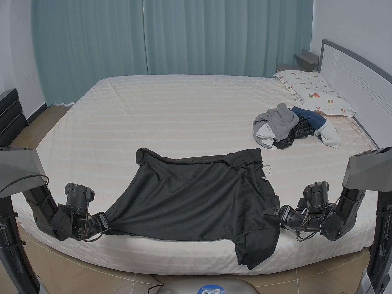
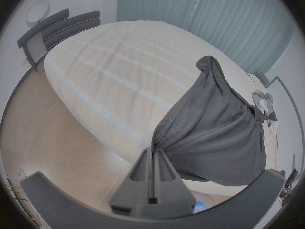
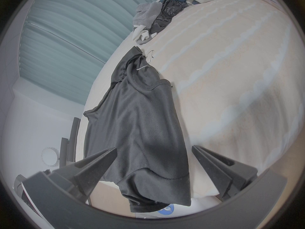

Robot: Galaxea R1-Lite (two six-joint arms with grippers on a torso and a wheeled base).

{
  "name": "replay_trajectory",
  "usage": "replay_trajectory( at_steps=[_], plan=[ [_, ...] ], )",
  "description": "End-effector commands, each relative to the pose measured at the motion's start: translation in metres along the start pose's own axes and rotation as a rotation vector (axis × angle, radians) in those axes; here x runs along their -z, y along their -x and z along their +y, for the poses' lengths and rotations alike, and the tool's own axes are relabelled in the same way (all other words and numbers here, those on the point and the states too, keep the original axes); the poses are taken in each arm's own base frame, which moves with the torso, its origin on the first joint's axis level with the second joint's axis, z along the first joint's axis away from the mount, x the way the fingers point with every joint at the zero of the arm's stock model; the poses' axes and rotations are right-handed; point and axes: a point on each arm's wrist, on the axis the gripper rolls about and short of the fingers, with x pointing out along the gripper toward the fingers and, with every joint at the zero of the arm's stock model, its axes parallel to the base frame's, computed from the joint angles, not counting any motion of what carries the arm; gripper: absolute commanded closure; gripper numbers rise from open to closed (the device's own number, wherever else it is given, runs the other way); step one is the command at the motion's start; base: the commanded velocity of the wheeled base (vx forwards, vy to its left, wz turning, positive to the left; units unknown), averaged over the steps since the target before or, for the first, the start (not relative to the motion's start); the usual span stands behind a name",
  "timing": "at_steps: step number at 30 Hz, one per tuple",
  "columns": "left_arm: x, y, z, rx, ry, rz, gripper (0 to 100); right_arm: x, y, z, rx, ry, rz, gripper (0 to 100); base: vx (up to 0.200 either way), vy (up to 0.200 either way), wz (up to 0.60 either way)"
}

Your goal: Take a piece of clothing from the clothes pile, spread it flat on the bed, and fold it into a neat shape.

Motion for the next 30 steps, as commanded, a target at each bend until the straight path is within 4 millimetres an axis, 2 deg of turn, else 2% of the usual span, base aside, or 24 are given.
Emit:
replay_trajectory(
  at_steps=[1, 4, 11, 12, 19, 20, 25, 30],
  plan=[
    [-0.012, 0.004, 0.007, -0.008, 0.032, -0.037, 100, -0.001, -0.011, -0.002, 0.012, 0.001, -0.005, 0, 0.0, 0.0, 0.0],
    [-0.016, 0.002, 0.016, -0.028, 0.031, -0.039, 100, -0.001, -0.02, -0.005, 0.034, 0.002, -0.021, 0, 0.0, 0.0, 0.0],
    [-0.012, 0.001, 0.02, -0.066, 0.019, 0.018, 100, 0.001, -0.025, -0.006, 0.038, 0.008, -0.018, 0, 0.0, 0.0, 0.0],
    [-0.012, 0.0, 0.02, -0.068, 0.019, 0.02, 100, 0.001, -0.026, -0.006, 0.042, 0.01, -0.019, 100, 0.0, 0.0, 0.0],
    [-0.008, -0.001, 0.019, -0.07, 0.01, 0.036, 100, -0.006, -0.019, -0.011, 0.065, 0.014, -0.049, 100, 0.0, 0.0, 0.0],
    [-0.005, -0.001, 0.018, -0.069, -0.001, 0.048, 100, -0.013, -0.011, -0.013, 0.065, 0.012, -0.064, 100, 0.0, 0.0, 0.0],
    [0.006, 0.002, 0.013, -0.072, -0.035, 0.094, 100, -0.029, 0.003, -0.024, 0.058, -0.016, -0.092, 100, 0.0, 0.0, 0.0],
    [0.012, 0.005, 0.01, -0.085, -0.056, 0.136, 100, -0.035, 0.018, -0.03, 0.044, -0.016, -0.094, 100, 0.0, 0.0, 0.0]
  ],
)
